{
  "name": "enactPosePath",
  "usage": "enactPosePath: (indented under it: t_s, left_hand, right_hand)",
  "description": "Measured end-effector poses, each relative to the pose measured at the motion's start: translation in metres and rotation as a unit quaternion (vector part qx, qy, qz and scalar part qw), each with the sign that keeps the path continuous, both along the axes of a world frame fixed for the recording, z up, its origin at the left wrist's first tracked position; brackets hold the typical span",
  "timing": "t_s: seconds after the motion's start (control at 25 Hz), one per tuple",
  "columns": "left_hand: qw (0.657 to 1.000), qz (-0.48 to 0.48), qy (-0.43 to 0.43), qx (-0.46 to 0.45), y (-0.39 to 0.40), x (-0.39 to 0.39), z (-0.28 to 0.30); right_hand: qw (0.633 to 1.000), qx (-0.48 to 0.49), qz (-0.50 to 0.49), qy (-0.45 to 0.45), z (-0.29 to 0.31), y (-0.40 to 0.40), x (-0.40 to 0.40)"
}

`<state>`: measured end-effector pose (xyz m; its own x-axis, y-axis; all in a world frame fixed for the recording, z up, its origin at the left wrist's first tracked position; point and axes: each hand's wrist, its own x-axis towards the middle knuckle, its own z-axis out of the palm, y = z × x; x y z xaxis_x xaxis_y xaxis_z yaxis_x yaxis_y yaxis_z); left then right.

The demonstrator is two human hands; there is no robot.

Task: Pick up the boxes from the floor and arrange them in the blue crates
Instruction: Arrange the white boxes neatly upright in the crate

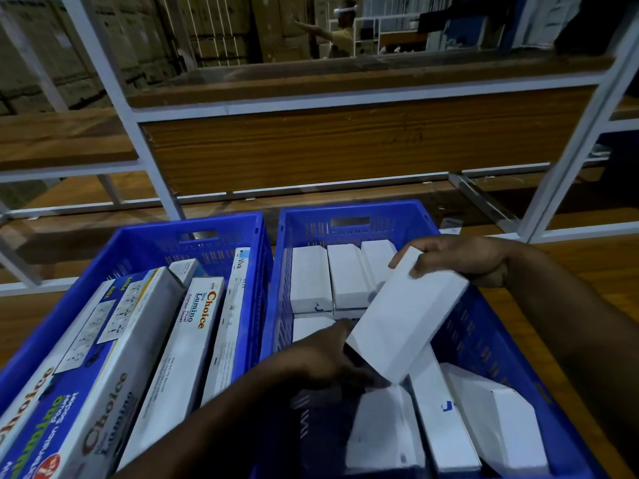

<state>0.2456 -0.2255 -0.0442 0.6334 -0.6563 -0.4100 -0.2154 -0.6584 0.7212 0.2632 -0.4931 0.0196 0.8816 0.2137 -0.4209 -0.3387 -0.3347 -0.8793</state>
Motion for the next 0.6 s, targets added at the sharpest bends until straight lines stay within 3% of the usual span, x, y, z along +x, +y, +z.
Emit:
enactPosePath:
  t_s: [0.12,0.2,0.36,0.6]
  left_hand:
    - [0.996,0.017,0.023,-0.090,0.004,0.002,0.002]
    - [0.983,0.063,0.098,-0.139,0.004,0.003,0.006]
    - [0.930,0.185,0.213,-0.237,-0.001,0.008,0.005]
    - [0.851,0.302,0.234,-0.360,0.006,0.021,-0.002]
  right_hand:
    - [0.995,0.063,-0.069,-0.023,-0.011,0.001,0.001]
    - [0.991,0.078,-0.102,-0.038,-0.018,0.006,0.002]
    - [0.975,0.100,-0.188,-0.063,-0.029,0.031,0.005]
    - [0.944,0.210,-0.237,-0.093,-0.027,0.053,0.005]
